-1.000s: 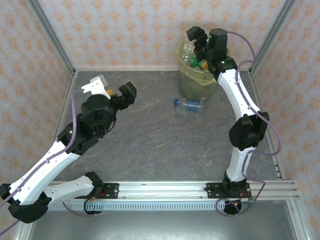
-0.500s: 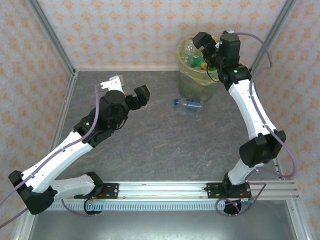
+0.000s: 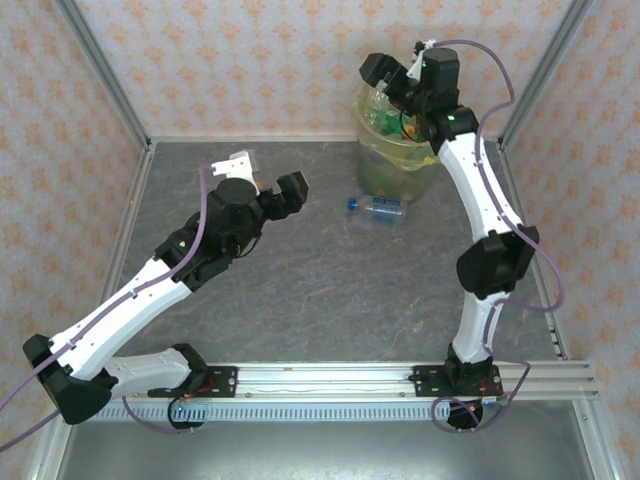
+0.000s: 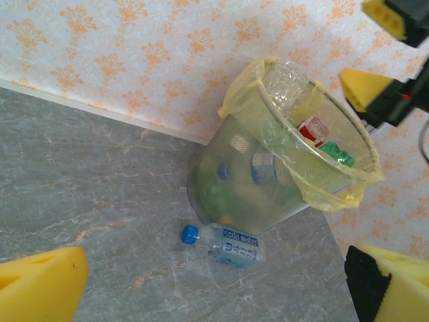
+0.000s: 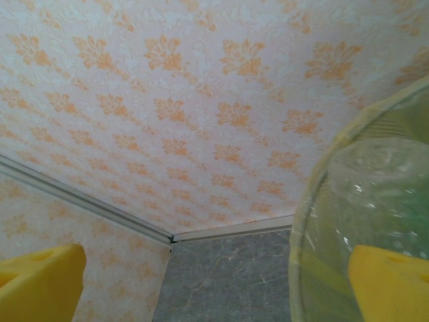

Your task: Put the plastic bottles in the bin

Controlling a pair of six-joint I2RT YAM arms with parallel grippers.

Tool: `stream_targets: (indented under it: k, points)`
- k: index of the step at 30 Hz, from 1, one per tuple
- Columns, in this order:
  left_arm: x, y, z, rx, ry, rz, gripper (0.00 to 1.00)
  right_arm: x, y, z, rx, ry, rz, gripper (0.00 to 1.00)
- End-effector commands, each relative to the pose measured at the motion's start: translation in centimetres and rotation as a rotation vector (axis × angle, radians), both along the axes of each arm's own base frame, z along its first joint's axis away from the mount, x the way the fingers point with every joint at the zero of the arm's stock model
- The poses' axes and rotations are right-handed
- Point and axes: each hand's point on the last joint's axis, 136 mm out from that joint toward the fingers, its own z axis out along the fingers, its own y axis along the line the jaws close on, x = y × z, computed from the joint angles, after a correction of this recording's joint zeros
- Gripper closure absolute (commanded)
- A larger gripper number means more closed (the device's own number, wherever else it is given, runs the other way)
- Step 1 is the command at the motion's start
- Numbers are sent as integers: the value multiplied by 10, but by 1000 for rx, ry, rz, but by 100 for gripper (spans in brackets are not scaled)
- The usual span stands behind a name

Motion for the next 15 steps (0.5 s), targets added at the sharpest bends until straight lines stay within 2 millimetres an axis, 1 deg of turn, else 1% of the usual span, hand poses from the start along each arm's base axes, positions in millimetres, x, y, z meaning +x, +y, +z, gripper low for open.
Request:
stream_targets:
  k: [1, 5, 9, 11, 15]
  points:
    - [-6, 6, 15, -36, -31, 0, 1, 2, 18, 15, 28, -33, 82, 0]
    - [-9, 10, 16, -40, -32, 10, 1, 13, 33, 14, 63, -42, 127, 0]
    - [-10, 15, 17, -40, -36, 25, 1, 25, 45, 0, 88, -22, 142, 0]
    - [-11, 16, 18, -39, -37, 30, 1, 34, 44, -10, 85, -5, 116, 0]
    - [-11, 17, 18, -34, -36, 35, 1, 52, 25, -35, 22, 39, -17, 0]
